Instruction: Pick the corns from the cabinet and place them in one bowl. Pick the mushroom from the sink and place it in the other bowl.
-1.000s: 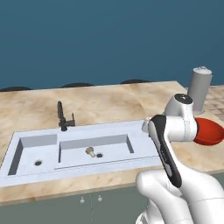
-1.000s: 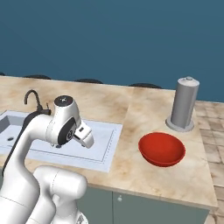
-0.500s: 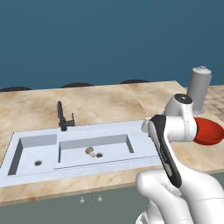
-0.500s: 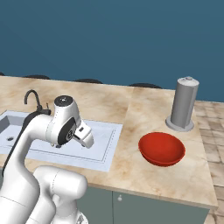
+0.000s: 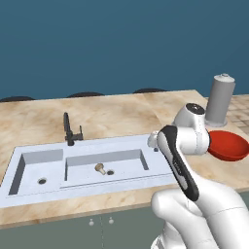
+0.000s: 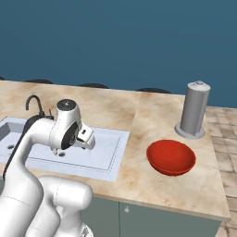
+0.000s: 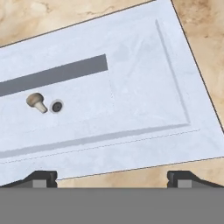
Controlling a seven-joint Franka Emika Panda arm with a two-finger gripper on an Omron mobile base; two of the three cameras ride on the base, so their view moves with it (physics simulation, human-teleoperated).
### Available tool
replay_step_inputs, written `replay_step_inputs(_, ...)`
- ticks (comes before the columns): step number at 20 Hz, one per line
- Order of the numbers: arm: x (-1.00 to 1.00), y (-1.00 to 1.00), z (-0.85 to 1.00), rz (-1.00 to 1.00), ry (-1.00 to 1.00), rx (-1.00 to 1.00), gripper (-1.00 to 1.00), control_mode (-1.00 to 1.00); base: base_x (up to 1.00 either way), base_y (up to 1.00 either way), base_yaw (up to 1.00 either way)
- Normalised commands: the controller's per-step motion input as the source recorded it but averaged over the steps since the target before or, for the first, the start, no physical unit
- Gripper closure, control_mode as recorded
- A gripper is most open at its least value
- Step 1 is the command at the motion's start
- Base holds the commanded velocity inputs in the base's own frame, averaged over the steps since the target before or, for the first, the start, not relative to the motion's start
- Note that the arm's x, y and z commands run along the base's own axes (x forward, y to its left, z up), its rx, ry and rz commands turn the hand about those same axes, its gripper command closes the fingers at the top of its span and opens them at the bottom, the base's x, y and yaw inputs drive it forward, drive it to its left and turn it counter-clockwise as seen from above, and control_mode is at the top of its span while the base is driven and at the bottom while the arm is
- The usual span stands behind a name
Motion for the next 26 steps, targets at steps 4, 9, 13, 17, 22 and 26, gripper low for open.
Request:
replay_step_inputs(4, 0.24, 0.37, 0.00, 0.31, 0.00, 0.00, -1.00, -1.00, 0.00, 0.00, 0.00)
replay_step_inputs(9, 0.21, 0.31, 0.00, 0.23, 0.01, 0.00, -1.00, -1.00, 0.00, 0.00, 0.00)
replay_step_inputs(13, 0.16, 0.24, 0.00, 0.15, 0.02, 0.00, -1.00, -1.00, 0.00, 0.00, 0.00)
replay_step_inputs(17, 0.13, 0.21, 0.00, 0.13, 0.00, 0.00, -1.00, -1.00, 0.00, 0.00, 0.00)
replay_step_inputs(22, 0.16, 0.26, 0.00, 0.13, 0.01, 0.00, -1.00, -1.00, 0.00, 0.00, 0.00)
replay_step_inputs(26, 0.22, 0.38, -0.02, 0.10, 0.03, 0.00, -1.00, -1.00, 0.00, 0.00, 0.00)
